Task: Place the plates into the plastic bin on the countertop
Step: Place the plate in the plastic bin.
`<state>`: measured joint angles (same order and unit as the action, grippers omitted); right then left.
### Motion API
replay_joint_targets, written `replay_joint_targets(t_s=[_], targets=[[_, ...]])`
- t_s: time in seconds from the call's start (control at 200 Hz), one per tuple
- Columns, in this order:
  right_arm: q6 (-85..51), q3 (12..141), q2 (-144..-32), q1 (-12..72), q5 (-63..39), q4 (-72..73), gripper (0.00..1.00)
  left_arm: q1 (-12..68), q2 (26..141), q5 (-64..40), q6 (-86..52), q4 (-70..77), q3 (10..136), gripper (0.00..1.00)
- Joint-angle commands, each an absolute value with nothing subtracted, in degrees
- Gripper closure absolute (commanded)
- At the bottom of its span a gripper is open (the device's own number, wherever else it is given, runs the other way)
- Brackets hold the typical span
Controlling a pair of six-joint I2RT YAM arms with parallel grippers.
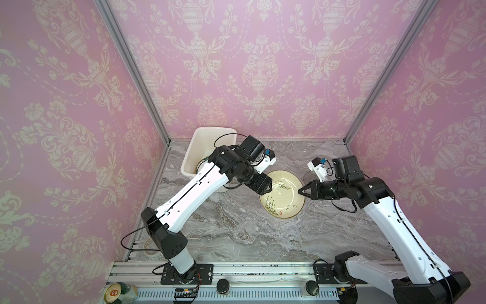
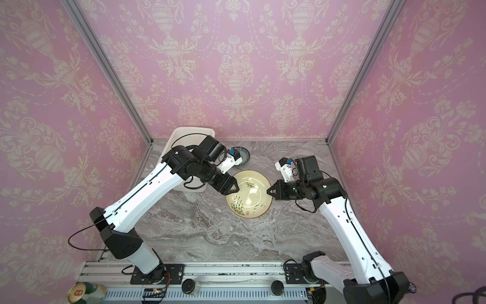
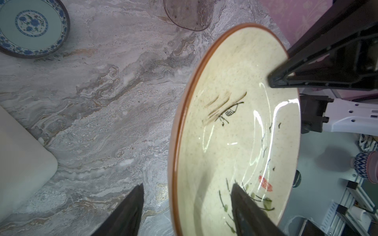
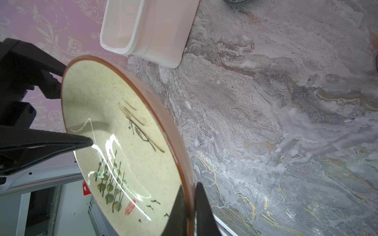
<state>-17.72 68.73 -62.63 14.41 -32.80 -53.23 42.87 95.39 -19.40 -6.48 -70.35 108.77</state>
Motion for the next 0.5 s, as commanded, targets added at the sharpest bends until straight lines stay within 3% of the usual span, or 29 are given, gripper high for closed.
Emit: replay_joint_targets(t_s=[0.0, 0.49], targets=[[-17.75, 70.34, -60.44, 14.94, -36.49, -48.19, 1.00, 42.45, 96.80, -24.04, -8.82, -73.30, 108.94, 0.44], [-18.10, 68.49, -59.60, 14.94, -35.01, -45.90, 1.00, 42.21, 96.44, -26.18, -14.56, -69.55, 105.12, 0.87]])
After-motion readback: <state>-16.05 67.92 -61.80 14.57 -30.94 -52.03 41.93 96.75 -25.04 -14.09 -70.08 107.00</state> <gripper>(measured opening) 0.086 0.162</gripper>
